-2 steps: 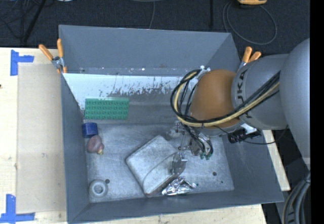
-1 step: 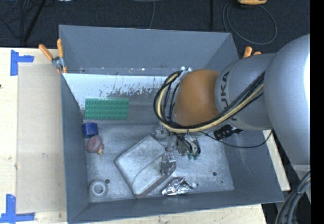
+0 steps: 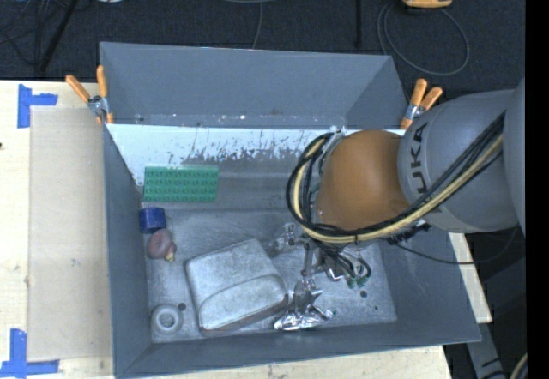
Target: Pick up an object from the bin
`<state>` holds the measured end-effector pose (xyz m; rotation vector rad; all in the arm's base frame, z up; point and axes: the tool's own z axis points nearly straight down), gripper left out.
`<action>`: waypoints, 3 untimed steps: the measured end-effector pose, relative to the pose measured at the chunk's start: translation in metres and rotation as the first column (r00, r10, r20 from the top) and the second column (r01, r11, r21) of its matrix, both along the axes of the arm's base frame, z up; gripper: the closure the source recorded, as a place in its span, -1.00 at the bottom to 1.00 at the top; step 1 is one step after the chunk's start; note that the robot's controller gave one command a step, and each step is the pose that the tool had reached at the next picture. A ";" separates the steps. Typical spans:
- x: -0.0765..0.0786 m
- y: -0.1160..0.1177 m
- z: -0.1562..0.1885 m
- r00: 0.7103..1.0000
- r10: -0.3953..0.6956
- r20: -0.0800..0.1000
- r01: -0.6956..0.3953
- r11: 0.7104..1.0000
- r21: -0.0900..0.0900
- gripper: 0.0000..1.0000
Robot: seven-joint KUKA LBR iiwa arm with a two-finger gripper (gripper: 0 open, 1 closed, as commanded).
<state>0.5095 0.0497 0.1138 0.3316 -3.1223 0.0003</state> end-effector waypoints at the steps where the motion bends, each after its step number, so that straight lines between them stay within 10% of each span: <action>1: -0.030 0.002 -0.027 0.992 0.123 0.006 -0.123 0.992 -0.002 -1.00; 2: -0.031 0.003 -0.028 0.992 0.125 0.001 -0.125 0.992 -0.001 1.00; 3: -0.024 0.023 -0.041 0.857 0.516 -0.003 -0.516 0.857 -0.006 1.00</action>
Offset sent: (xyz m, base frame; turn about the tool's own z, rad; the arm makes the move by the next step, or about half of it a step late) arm -0.0313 0.0040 -0.0270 -0.1307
